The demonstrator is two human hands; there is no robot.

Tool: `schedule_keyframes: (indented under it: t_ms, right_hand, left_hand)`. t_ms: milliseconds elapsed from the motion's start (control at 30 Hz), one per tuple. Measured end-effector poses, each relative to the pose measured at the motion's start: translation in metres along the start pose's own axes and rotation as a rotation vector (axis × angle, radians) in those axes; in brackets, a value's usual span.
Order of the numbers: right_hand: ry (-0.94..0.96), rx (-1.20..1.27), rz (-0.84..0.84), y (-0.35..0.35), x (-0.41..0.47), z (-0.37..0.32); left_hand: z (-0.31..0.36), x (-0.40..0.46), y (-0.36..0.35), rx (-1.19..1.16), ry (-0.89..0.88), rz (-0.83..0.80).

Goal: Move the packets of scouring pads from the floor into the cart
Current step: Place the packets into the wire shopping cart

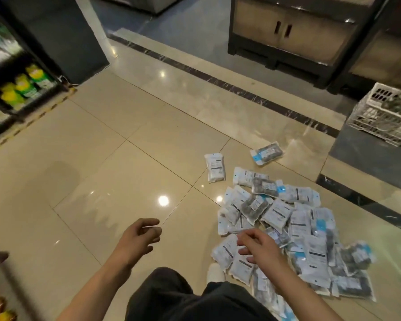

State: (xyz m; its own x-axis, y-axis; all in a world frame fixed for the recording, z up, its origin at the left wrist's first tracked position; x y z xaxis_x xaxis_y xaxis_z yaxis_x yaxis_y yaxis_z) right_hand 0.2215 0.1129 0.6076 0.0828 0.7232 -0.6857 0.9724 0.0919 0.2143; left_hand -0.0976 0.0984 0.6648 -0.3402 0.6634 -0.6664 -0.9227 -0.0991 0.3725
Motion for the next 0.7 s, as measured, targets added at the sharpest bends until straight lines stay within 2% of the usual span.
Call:
schedule_keyframes:
  t_ms: [167, 333, 600, 700]
  right_hand:
    - [-0.043, 0.025, 0.034, 0.000, 0.040, -0.030]
    - [-0.102, 0.071, 0.124, -0.007, 0.094, -0.055]
    - [-0.309, 0.314, 0.471, -0.035, 0.178, -0.092]
    - [-0.411, 0.421, 0.559, -0.046, 0.201, -0.111]
  left_hand:
    - [0.053, 0.055, -0.001, 0.004, -0.014, -0.027]
    - [0.107, 0.130, -0.013, 0.084, -0.006, -0.126]
    - [0.206, 0.299, -0.046, 0.277, 0.075, -0.329]
    - [0.237, 0.354, -0.066, 0.373, 0.100, -0.344]
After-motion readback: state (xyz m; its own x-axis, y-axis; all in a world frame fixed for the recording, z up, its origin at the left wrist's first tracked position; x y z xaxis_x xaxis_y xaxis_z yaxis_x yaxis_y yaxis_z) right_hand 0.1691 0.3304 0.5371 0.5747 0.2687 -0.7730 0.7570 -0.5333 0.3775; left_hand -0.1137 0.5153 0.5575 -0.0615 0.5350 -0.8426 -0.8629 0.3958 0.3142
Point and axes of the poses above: each hand's wrist, its own x-axis towards the middle knuckle, its own y-axis out of the back of the hand, z = x × y, the point moved 1 cm from there along x, towards the middle knuckle, and after that the axes turned 5 degrees about z, right-handed, at the moved point
